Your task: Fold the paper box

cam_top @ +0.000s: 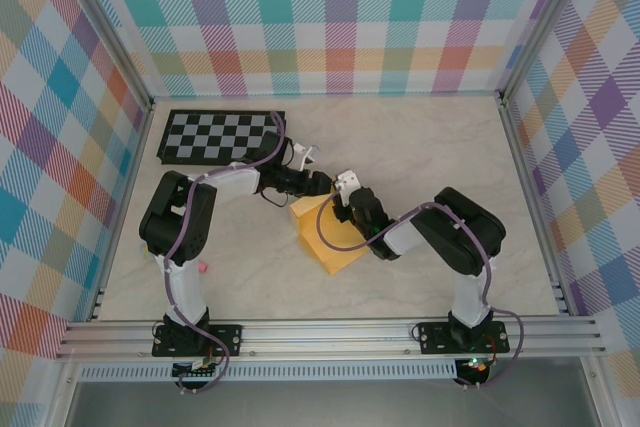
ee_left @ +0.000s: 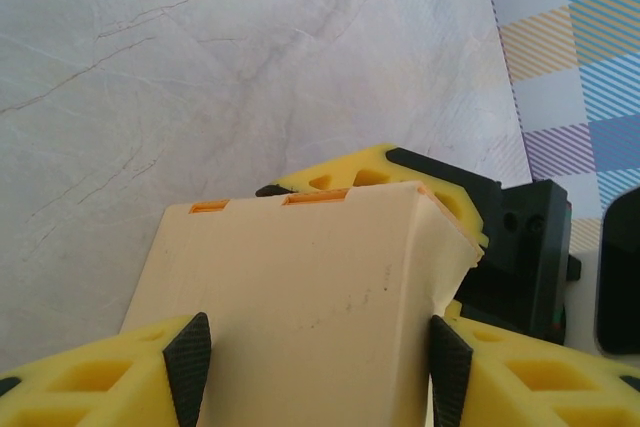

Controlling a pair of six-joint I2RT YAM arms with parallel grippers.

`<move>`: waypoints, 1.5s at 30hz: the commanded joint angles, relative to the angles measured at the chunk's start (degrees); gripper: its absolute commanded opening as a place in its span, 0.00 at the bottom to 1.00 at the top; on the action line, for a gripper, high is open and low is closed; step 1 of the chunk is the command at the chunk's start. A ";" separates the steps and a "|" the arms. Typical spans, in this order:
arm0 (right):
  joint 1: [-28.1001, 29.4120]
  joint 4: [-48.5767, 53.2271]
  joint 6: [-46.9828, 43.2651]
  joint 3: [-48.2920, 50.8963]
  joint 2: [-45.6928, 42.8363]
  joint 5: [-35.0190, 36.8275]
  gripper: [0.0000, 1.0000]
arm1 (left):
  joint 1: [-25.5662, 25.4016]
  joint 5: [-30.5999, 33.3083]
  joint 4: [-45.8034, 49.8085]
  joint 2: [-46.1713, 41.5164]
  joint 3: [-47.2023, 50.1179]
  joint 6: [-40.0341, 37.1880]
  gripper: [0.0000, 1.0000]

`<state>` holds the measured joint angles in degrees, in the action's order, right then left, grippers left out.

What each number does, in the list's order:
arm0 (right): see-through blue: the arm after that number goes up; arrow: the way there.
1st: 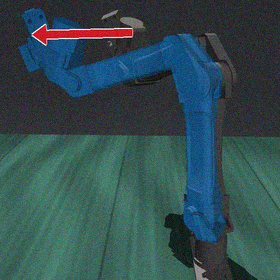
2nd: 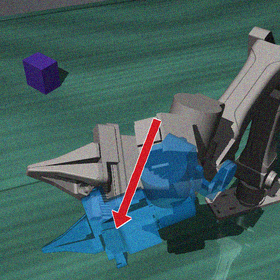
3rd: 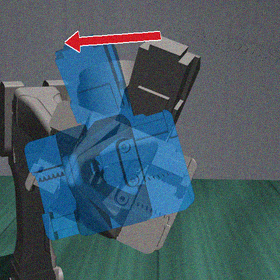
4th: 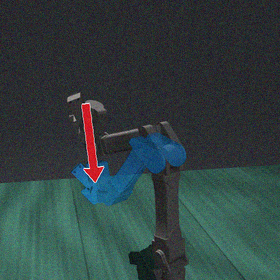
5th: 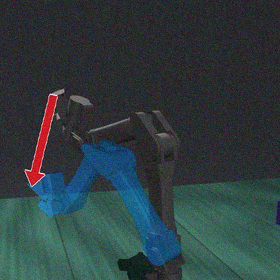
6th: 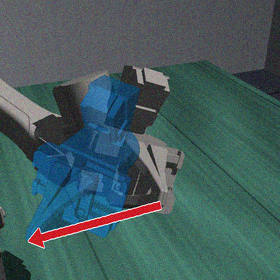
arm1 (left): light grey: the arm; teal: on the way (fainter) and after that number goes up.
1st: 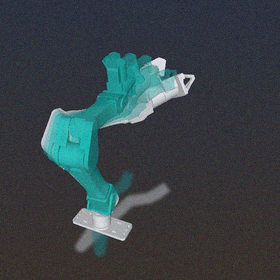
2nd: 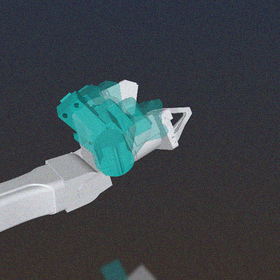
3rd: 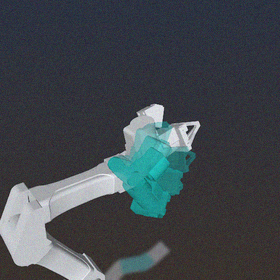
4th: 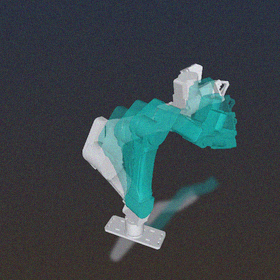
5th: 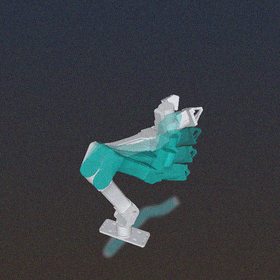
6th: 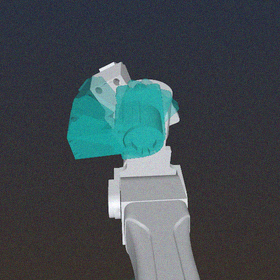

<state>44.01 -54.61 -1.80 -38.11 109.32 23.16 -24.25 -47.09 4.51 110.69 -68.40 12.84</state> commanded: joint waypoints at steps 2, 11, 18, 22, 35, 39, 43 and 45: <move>2.22 -1.64 -1.81 -2.19 1.98 6.38 0.18 | -1.41 1.57 3.53 2.68 0.54 1.64 0.60; 1.94 0.31 -1.91 -0.96 -0.43 -2.56 0.22 | -0.12 0.57 2.00 -0.19 1.71 2.18 0.69; -0.62 7.26 -3.05 -0.96 -5.92 -10.22 0.08 | 2.30 0.87 5.47 -7.95 -0.90 1.55 0.75; -2.06 19.13 -10.76 -5.12 -9.82 -18.07 0.08 | 4.93 5.54 6.98 -13.40 -0.84 2.80 0.77; -5.34 84.25 -50.46 -32.15 -15.33 -36.65 0.14 | 15.40 21.09 9.49 -28.23 6.91 5.55 0.82; -5.34 99.29 -58.13 -41.72 -9.60 -31.17 0.16 | 15.81 23.12 8.97 -29.31 10.44 5.86 0.83; -4.90 102.65 -63.59 -44.88 -4.28 -24.15 0.17 | 15.90 24.40 7.83 -29.46 14.14 6.49 0.83; -4.81 103.76 -63.69 -46.69 -1.55 -22.63 0.18 | 15.90 24.47 7.03 -29.14 15.63 7.12 0.83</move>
<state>38.85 39.35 -59.37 -83.00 104.22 -2.81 -9.06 -24.21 12.12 82.65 -54.24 18.83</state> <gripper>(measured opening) 0.178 0.828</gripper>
